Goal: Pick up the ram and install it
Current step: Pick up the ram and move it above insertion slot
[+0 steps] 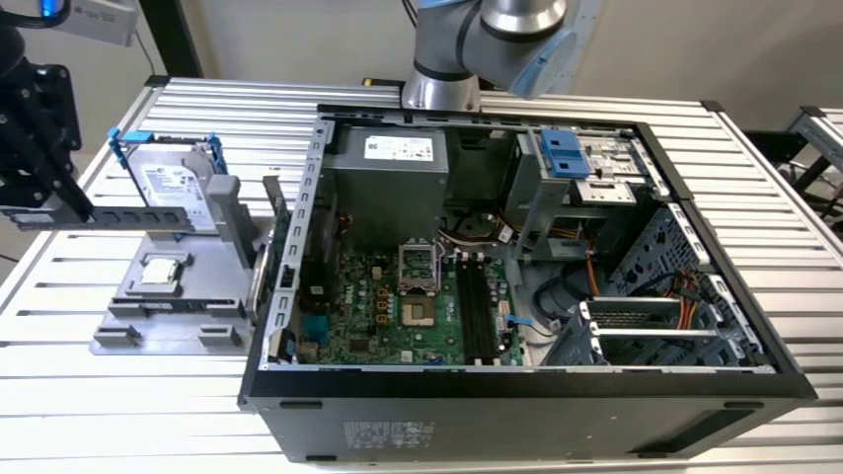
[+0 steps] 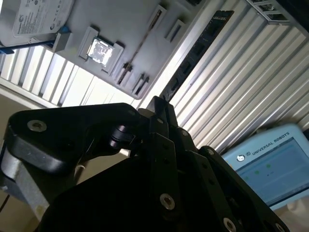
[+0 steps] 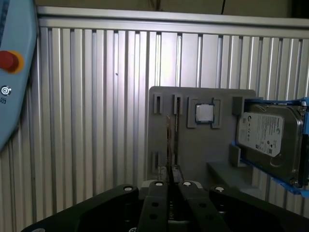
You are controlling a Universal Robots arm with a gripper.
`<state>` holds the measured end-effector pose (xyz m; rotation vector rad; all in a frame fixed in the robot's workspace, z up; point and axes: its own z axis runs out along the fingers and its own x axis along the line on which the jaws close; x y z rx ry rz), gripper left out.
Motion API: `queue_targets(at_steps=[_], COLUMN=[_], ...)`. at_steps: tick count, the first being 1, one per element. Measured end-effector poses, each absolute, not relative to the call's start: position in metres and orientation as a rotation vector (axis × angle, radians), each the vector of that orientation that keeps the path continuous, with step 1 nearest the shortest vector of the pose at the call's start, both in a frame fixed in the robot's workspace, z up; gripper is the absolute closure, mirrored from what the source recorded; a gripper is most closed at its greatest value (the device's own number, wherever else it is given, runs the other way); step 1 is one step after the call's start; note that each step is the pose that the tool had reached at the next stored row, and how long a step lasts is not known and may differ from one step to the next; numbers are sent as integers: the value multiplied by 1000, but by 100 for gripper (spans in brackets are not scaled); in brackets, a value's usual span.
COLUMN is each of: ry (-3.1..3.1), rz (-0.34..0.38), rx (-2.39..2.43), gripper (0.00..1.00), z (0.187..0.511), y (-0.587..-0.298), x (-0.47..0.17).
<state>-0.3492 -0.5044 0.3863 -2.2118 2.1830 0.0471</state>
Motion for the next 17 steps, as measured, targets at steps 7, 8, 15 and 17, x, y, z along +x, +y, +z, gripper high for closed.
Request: queue_targets(at_steps=[7,8,15,17], ry=[2183,2183,2183,2183], rz=[47,47,47,47], rx=[-2212,-2212,-2212,-2212], gripper=[100,100,100,100], z=[386,386,387,387], y=[-504,-504,-504,-504], x=[-342,-341,-336,-334])
